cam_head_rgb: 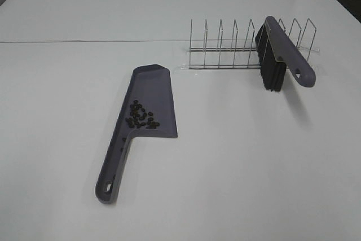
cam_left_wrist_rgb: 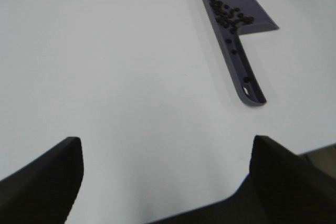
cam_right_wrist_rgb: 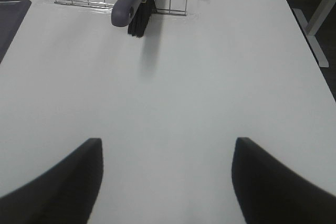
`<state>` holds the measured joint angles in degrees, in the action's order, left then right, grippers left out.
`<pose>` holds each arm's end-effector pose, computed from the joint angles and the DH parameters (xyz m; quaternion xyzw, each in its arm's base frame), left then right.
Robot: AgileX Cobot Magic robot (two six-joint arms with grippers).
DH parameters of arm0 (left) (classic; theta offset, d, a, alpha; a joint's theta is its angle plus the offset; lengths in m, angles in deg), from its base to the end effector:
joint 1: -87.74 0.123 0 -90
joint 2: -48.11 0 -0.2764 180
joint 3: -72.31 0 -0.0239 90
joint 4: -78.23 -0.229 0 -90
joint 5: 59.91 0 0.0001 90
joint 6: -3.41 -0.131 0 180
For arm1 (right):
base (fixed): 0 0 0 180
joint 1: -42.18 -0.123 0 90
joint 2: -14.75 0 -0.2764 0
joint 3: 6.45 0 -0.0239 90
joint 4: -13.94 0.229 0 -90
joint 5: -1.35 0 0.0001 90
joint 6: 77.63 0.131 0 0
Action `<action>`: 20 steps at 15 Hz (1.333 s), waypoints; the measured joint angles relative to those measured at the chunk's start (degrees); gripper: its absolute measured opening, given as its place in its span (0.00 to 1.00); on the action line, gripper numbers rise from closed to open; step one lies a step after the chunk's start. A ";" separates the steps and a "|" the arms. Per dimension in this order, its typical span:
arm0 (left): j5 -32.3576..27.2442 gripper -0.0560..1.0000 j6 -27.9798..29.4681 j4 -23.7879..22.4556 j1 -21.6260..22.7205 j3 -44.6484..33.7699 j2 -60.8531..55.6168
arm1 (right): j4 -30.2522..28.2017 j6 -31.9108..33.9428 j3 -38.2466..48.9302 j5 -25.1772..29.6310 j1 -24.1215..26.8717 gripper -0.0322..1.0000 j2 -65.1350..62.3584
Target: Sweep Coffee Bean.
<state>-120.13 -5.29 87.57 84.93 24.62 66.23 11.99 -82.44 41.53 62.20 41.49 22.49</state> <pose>0.0407 -0.0205 0.2488 0.0851 0.8841 -0.0580 0.4558 0.0190 -0.0037 0.2503 -0.0400 0.8496 -0.0359 0.5247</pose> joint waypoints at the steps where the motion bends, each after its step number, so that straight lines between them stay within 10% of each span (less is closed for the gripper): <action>1: 0.06 0.82 0.00 0.00 2.58 0.00 -2.23 | 0.00 0.00 0.00 0.00 0.00 0.69 0.00; 20: -0.06 0.82 0.00 0.00 5.44 0.00 -10.37 | 0.00 0.00 0.00 0.00 0.00 0.69 0.00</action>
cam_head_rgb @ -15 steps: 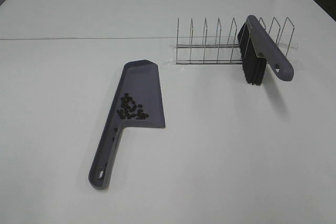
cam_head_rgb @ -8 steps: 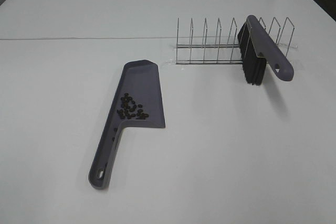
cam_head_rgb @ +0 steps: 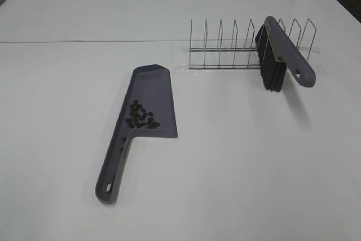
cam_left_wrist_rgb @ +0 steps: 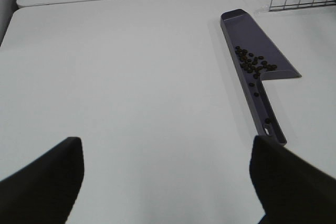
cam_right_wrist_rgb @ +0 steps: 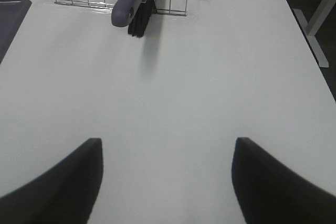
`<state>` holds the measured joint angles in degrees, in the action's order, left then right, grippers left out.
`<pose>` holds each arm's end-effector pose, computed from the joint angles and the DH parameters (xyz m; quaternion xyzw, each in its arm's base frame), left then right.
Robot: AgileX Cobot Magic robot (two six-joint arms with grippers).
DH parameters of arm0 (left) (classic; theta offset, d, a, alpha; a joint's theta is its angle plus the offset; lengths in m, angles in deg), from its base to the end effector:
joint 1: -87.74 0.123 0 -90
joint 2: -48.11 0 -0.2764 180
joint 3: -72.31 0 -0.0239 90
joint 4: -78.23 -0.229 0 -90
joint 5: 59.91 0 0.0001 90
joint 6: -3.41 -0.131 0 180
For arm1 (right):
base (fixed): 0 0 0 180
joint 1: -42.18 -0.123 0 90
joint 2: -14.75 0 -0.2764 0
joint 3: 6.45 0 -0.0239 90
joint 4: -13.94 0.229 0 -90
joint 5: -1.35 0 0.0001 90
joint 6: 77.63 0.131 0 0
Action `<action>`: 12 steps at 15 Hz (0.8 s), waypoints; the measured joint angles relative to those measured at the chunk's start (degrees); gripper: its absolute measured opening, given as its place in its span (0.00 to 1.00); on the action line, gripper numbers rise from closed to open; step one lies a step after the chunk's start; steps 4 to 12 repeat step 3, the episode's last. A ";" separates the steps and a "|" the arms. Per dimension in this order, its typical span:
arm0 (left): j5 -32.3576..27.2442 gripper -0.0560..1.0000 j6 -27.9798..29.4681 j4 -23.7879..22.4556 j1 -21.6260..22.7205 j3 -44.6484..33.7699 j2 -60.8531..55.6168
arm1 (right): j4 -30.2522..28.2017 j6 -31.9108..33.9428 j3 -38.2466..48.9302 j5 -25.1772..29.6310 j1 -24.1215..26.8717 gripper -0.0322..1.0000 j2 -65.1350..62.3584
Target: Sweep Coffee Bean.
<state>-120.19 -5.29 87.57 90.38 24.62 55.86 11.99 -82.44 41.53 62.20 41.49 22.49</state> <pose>0.0191 -0.0176 0.2542 0.0480 0.8426 -0.0286 0.5357 0.0190 -0.0037 0.2503 -0.0400 0.8496 -0.0359 0.5247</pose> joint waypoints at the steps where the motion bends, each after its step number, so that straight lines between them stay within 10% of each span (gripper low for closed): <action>1: 0.00 0.82 -0.06 0.00 0.00 0.00 0.00 | 0.00 0.00 0.00 0.00 0.00 0.69 0.00; 12: 0.00 0.82 -0.06 0.00 0.00 0.00 0.00 | 0.00 0.00 0.00 0.00 0.00 0.69 0.00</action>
